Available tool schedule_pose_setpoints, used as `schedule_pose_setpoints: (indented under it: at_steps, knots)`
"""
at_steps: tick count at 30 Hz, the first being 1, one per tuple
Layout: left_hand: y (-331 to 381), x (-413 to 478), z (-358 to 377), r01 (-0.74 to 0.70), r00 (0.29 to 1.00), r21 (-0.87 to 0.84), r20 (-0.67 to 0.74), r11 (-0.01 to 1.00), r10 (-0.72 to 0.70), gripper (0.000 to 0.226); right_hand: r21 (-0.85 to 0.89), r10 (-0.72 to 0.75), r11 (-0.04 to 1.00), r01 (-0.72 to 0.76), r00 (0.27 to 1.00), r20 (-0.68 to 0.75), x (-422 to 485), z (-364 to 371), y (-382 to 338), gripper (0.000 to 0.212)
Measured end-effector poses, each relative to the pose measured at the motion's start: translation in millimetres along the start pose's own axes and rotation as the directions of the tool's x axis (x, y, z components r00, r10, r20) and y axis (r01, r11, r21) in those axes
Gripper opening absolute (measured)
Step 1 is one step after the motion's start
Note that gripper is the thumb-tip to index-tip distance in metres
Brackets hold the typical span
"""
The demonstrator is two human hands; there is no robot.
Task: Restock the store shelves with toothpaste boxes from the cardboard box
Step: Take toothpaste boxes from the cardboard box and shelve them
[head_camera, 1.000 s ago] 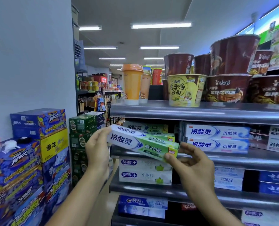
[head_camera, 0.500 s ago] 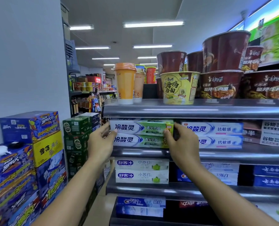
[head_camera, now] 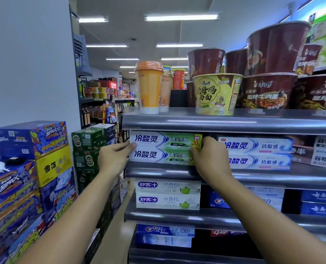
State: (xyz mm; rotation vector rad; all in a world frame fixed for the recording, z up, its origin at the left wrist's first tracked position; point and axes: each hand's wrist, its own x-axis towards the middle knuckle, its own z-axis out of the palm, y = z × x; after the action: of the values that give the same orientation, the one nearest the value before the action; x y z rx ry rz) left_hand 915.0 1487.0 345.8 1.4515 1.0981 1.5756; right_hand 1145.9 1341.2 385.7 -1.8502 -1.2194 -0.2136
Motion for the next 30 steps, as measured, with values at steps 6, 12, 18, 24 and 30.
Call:
schedule_pose_setpoints:
  at_steps: [6,12,18,24,30]
  knots:
    - [-1,15,11,0.21,0.976,-0.218,0.105,0.953,-0.191,0.06,-0.072,0.059,0.996,-0.056,0.998,0.034,20,14,-17,0.033]
    - [6,24,20,0.269,0.962,-0.221,0.102,0.937,-0.252,0.054,-0.071,0.165,0.985,-0.159,0.982,0.087,37,26,-21,0.009]
    - [12,21,18,0.259,0.963,-0.165,0.112,0.952,-0.243,0.031,-0.034,0.22,0.976,-0.217,0.967,0.129,38,25,-20,0.017]
    - [-2,-17,-1,0.124,0.992,-0.141,0.028,0.982,-0.121,0.025,0.017,-0.06,0.998,0.061,0.997,-0.044,-7,9,-16,0.022]
    - [-60,-126,-32,-0.148,0.961,0.109,-0.218,0.983,0.169,0.004,0.191,-0.375,0.878,0.439,0.879,-0.296,-104,-6,52,0.03]
